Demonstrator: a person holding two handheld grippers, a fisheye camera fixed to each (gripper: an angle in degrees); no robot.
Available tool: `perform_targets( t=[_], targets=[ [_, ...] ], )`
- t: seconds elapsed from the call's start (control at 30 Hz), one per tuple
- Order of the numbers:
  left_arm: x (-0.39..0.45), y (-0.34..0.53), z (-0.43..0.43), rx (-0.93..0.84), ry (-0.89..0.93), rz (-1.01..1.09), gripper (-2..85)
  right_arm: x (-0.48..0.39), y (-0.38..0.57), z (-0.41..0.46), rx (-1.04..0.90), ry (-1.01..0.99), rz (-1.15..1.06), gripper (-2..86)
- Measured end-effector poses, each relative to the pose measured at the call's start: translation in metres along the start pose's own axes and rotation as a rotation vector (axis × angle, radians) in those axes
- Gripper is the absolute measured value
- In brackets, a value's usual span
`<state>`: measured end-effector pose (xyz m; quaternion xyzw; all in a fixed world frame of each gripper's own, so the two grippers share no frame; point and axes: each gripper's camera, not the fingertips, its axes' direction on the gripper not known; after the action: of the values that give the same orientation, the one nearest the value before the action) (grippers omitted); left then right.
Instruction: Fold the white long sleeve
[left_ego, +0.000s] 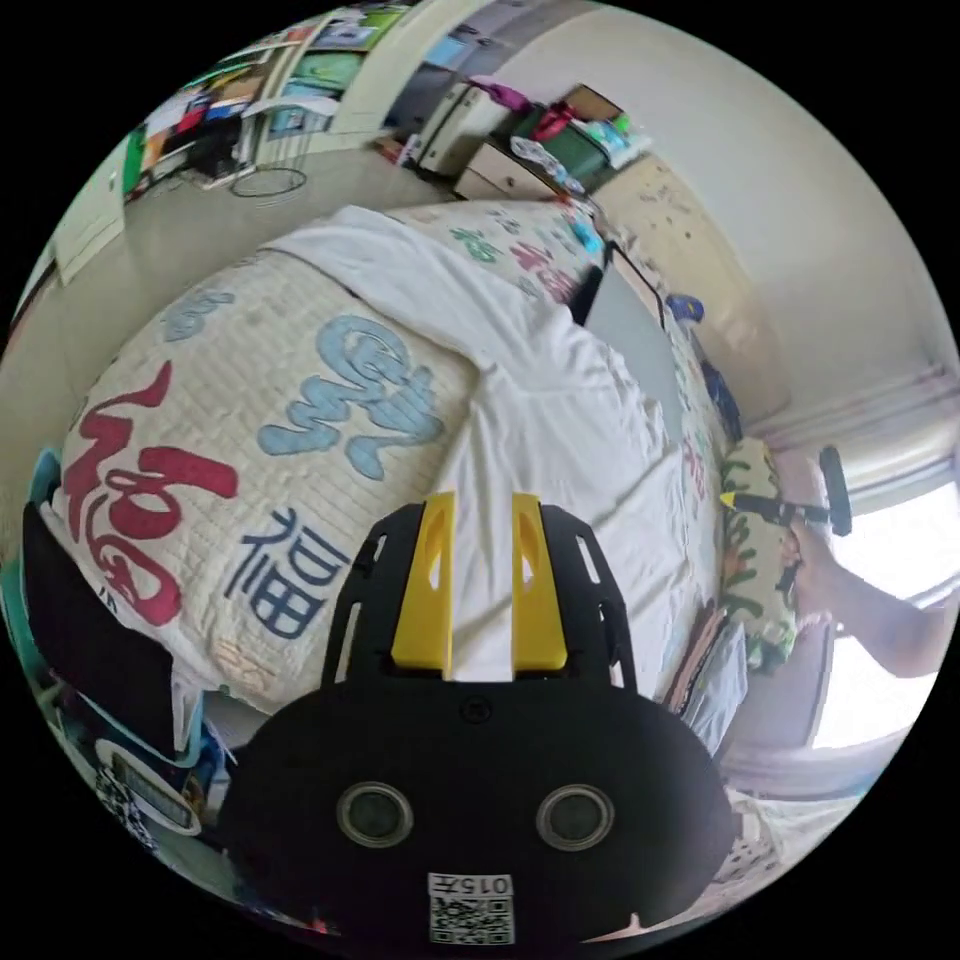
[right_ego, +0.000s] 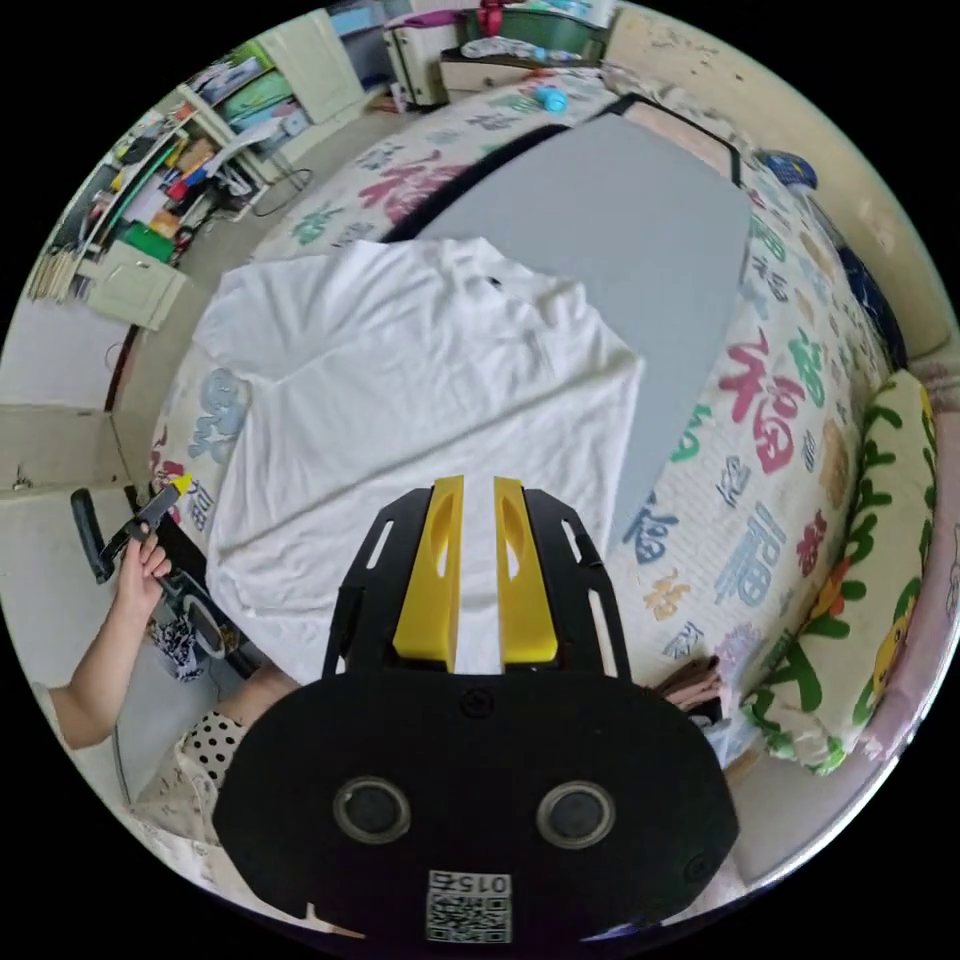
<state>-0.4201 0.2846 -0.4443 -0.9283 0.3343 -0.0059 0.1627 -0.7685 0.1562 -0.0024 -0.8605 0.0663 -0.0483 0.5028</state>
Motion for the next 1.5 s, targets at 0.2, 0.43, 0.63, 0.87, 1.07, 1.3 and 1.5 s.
perform_targets(
  t=[0.2, 0.43, 0.63, 0.87, 1.07, 1.3, 1.5],
  targets=[
    [-0.182, -0.026, -0.022, 0.218, 0.134, -0.31, 11.3, -0.123, -0.162, 0.049, 0.055, -0.22, -0.248, 6.2],
    [-0.311, -0.052, 0.005, 0.345, 0.28, -0.481, 13.1, -0.266, -0.317, 0.135, 0.008, -0.256, -0.437, 7.0],
    [-0.381, -0.055, 0.041, 0.313, 0.259, -0.598, 14.6, -0.337, -0.392, 0.204, -0.067, -0.215, -0.501, 7.8],
    [-0.426, -0.054, 0.065, 0.336, 0.321, -0.631, 12.8, -0.371, -0.449, 0.274, -0.108, -0.076, -0.545, 8.1],
    [-0.43, -0.068, 0.076, 0.276, 0.236, -0.659, 4.2, -0.37, -0.468, 0.327, -0.263, 0.024, -0.526, 4.8],
    [-0.395, -0.082, 0.061, 0.312, 0.167, -0.603, -0.5, -0.348, -0.464, 0.297, -0.151, -0.017, -0.576, -0.1],
    [-0.295, -0.098, -0.001, 0.489, 0.183, -0.288, -0.7, -0.267, -0.427, 0.196, 0.016, -0.231, -0.612, -0.3]
  ],
)
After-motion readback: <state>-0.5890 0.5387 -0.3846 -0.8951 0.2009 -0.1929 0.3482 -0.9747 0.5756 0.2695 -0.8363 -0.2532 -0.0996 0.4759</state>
